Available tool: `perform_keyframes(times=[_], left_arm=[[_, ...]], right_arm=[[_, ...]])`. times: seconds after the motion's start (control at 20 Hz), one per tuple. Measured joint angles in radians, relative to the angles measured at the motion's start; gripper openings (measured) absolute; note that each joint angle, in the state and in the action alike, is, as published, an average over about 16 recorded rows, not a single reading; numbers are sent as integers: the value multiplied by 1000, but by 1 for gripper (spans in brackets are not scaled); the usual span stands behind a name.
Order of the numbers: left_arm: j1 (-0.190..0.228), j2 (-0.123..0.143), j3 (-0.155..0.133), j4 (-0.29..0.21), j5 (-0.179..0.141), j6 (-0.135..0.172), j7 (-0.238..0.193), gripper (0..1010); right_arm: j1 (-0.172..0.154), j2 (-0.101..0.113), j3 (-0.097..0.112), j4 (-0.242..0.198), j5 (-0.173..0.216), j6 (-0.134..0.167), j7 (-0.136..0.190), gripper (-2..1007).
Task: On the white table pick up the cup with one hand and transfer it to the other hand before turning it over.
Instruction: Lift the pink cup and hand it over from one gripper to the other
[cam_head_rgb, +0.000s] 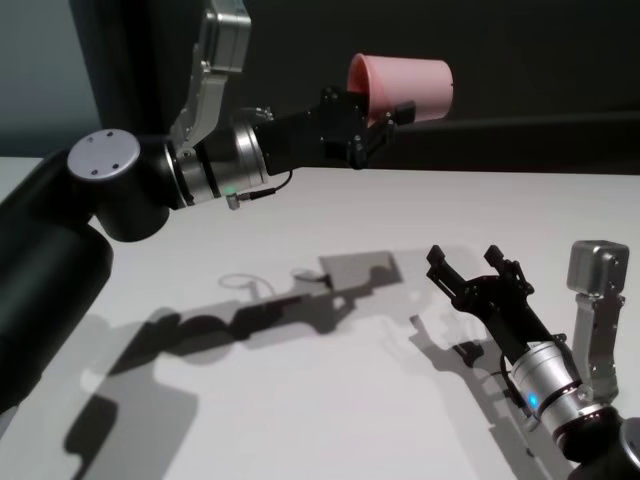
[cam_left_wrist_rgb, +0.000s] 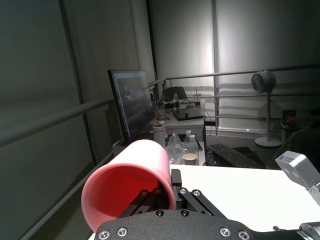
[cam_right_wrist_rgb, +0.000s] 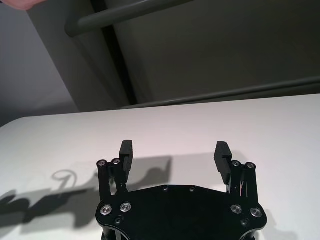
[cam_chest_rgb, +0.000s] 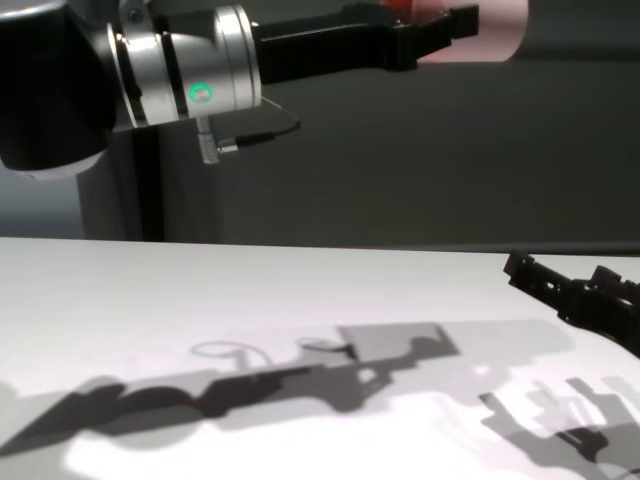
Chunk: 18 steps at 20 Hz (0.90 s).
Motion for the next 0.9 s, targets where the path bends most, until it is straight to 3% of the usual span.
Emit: perform_keyframes(times=[0.45,0.9], left_arm=[[0,0,0,0,1,0,0,48],[-1,1,0,0,1,0,0,47]], right_arm=[[-10,-30,58,-11,259,1,174,1003],[8,-56,76,-4,493,55,300,1003]])
